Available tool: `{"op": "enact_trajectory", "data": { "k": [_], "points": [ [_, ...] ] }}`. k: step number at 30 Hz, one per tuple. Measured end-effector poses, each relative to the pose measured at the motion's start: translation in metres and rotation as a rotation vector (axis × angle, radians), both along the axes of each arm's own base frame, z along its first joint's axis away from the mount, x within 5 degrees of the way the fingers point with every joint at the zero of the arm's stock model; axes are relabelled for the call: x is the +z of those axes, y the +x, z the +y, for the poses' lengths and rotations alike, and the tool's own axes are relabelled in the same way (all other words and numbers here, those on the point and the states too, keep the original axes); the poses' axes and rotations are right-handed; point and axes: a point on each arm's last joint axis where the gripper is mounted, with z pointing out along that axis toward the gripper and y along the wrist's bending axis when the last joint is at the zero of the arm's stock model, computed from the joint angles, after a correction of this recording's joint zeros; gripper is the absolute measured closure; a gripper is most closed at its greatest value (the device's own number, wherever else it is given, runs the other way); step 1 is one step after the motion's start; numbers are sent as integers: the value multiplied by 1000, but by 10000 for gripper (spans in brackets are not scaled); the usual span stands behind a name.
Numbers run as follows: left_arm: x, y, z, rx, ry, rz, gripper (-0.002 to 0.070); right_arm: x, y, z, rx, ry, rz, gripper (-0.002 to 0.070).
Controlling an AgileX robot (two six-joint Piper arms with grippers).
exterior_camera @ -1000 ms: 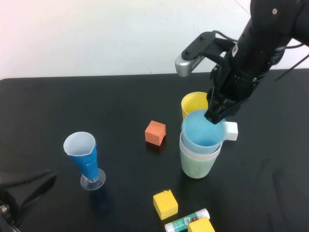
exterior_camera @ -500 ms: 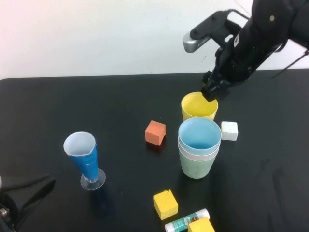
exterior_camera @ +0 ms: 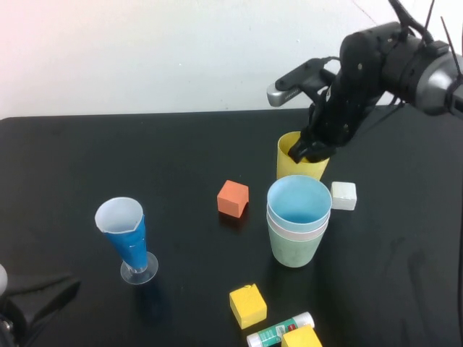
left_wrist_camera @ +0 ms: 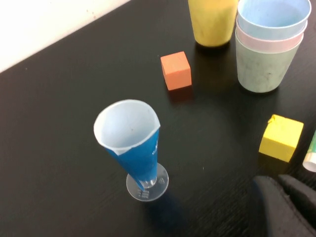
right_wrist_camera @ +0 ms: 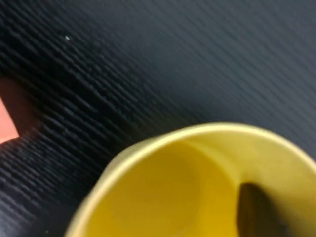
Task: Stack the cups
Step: Pick up the yellow cup, then place the yellow cup on the blue cup
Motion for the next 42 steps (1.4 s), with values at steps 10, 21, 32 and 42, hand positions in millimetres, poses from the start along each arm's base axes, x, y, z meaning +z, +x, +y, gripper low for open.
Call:
{"op": "enact_trajectory", "data": {
  "k": [10, 21, 32, 42],
  "points": [
    [-1, -1, -1, -3, -19, 22, 676, 104, -23, -12, 61, -7, -87, 648],
    [-1, -2, -3, -9, -45, 40, 676, 156, -112, -9, 257, 115, -49, 648],
    [-1, -2, -3, -11, -51, 45, 676, 102, -114, -4, 256, 76, 67, 642],
    [-3, -4, -2, -8, -39, 56, 676, 107, -115, -3, 253, 102, 35, 459]
  ]
}}
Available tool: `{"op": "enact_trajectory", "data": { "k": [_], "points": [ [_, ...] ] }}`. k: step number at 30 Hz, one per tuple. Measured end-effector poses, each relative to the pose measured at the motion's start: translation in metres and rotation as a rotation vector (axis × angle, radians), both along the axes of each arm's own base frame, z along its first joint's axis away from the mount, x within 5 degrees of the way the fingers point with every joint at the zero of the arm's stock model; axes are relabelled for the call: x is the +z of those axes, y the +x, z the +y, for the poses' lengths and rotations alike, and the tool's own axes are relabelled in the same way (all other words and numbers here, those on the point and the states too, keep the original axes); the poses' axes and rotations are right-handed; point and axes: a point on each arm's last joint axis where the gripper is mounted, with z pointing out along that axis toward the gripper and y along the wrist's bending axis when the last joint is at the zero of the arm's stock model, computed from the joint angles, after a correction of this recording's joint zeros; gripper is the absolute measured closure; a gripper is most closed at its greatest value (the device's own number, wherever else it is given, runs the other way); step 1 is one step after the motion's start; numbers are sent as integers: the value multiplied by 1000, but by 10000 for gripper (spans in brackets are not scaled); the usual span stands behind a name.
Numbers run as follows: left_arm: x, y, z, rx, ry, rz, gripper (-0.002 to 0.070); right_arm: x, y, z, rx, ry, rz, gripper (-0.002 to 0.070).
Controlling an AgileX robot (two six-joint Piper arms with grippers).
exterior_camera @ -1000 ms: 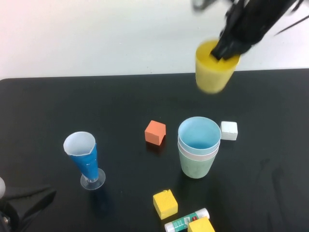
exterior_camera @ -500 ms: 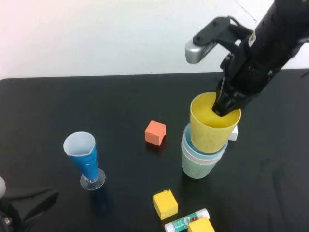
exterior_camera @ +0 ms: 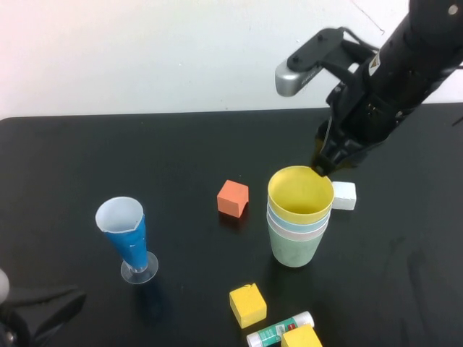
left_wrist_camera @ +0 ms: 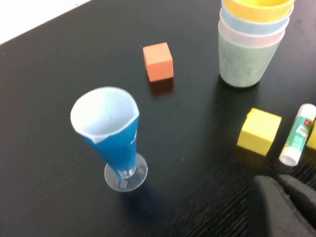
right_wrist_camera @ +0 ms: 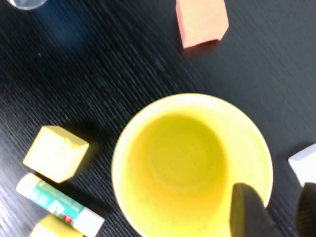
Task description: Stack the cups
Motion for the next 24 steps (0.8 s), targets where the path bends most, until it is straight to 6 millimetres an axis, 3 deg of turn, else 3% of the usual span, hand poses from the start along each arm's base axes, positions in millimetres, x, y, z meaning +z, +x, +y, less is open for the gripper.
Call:
{"op": "enact_trajectory", "data": {
  "k": [4, 8, 11, 18, 24],
  "points": [
    [-14, -10, 8, 25, -35, 4, 676, 29, -15, -3, 36, 89, -71, 545],
    [-29, -26, 21, 61, -159, -46, 676, 69, -53, -9, 108, 240, -228, 650],
    [-37, -36, 30, 78, -236, -103, 676, 78, -87, -15, 153, 304, -326, 670],
    [-49, -52, 44, 88, -289, -175, 676, 63, -162, -36, 216, 418, -561, 678],
    [-61, -52, 45, 101, -256, -128, 676, 45, -212, -73, 193, 511, -707, 678]
  ]
}}
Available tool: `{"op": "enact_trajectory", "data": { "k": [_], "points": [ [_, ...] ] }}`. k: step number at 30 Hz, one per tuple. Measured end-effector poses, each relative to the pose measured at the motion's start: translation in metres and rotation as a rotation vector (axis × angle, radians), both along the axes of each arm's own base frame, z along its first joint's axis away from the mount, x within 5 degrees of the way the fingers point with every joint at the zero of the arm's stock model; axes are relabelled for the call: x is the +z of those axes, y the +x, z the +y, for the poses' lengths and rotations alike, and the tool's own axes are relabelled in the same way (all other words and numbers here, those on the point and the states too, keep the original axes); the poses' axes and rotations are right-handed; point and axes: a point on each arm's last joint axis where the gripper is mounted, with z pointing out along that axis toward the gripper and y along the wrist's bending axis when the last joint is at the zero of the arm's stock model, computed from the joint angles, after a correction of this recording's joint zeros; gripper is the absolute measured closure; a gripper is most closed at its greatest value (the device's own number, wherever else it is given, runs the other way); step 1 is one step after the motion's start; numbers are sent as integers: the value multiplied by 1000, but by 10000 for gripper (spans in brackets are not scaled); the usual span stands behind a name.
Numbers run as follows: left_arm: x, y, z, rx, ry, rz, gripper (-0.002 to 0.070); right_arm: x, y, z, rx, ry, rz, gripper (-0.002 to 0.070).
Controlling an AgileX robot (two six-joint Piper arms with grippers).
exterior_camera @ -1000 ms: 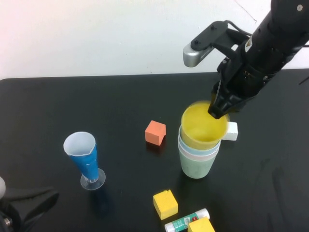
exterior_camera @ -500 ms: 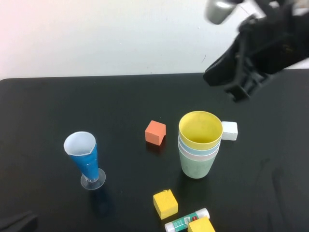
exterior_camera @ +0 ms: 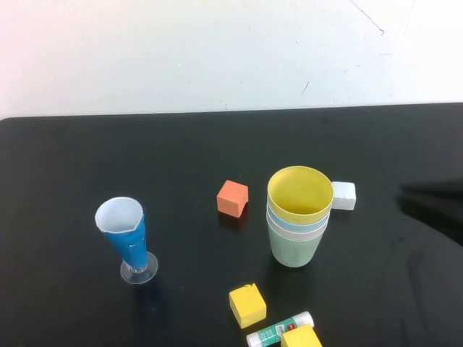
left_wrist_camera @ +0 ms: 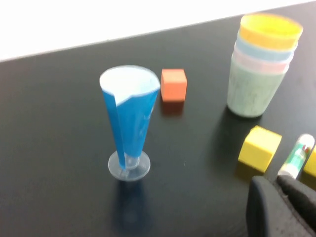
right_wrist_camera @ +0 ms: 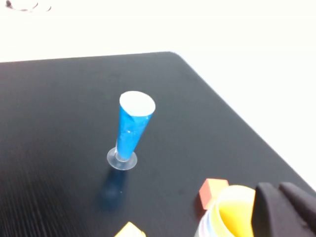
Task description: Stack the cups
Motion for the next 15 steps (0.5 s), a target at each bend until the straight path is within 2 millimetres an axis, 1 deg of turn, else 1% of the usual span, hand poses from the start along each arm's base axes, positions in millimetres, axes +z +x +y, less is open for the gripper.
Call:
{"op": "enact_trajectory", "data": {
  "k": [2, 5, 8, 15],
  "points": [
    [-1, 0, 0, 1, 4, 6, 676, -9, -12, -12, -11, 22, -26, 678],
    [-1, 0, 0, 1, 6, 8, 676, -21, -23, -23, -22, 37, -57, 678],
    [-1, 0, 0, 1, 6, 8, 676, -37, -26, -26, -25, 18, -43, 678],
    [-1, 0, 0, 1, 5, 6, 676, -76, -26, -26, -24, -62, 43, 678]
  ]
}}
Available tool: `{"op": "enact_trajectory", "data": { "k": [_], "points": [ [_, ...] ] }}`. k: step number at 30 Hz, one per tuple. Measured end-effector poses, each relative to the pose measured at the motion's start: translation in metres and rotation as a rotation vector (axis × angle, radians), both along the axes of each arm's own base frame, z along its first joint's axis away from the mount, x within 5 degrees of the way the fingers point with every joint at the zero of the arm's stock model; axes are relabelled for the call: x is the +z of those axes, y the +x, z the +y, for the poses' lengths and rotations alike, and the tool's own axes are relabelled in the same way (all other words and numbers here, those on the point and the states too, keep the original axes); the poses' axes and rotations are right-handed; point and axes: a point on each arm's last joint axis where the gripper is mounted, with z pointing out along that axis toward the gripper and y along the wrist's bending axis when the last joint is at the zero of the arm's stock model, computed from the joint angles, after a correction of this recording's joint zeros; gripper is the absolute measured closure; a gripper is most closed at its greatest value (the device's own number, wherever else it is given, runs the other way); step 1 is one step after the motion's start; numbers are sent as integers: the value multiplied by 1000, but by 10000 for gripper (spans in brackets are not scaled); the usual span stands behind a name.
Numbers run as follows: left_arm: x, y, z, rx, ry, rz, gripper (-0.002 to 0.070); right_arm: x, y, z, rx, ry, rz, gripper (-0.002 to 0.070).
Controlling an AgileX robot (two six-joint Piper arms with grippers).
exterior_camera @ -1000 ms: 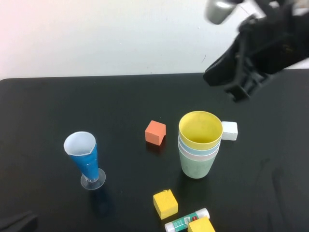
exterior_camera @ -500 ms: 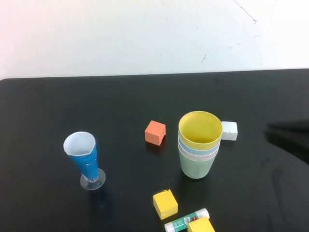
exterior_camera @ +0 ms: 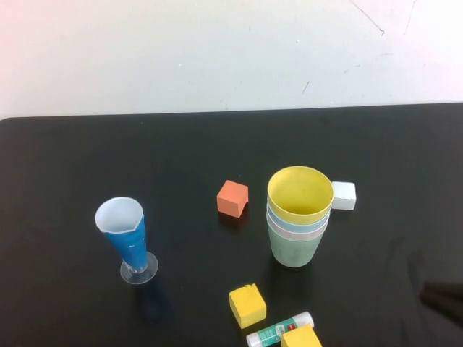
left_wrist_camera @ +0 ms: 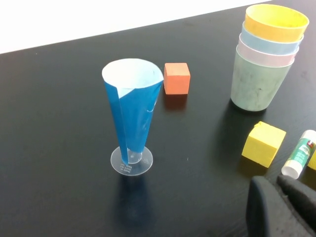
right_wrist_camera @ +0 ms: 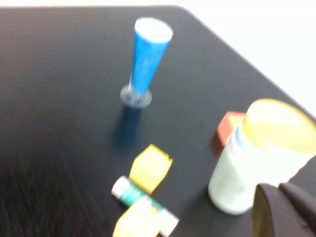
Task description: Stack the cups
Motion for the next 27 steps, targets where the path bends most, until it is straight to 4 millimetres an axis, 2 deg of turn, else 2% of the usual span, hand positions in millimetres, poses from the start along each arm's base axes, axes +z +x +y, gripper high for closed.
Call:
{"op": "enact_trajectory", "data": {
  "k": [6, 11, 16, 21, 27],
  "points": [
    [0, 0, 0, 0, 0, 0, 676, -35, 0, -5, -28, -52, 24, 678],
    [0, 0, 0, 0, 0, 0, 676, -43, 1, -13, -89, -18, -134, 678],
    [0, 0, 0, 0, 0, 0, 676, -51, -3, -25, -144, -2, -174, 678],
    [0, 0, 0, 0, 0, 0, 676, -54, -7, -53, -349, 23, -236, 678],
    [0, 0, 0, 0, 0, 0, 676, -67, -22, -88, -699, 2, -327, 678]
  ]
}}
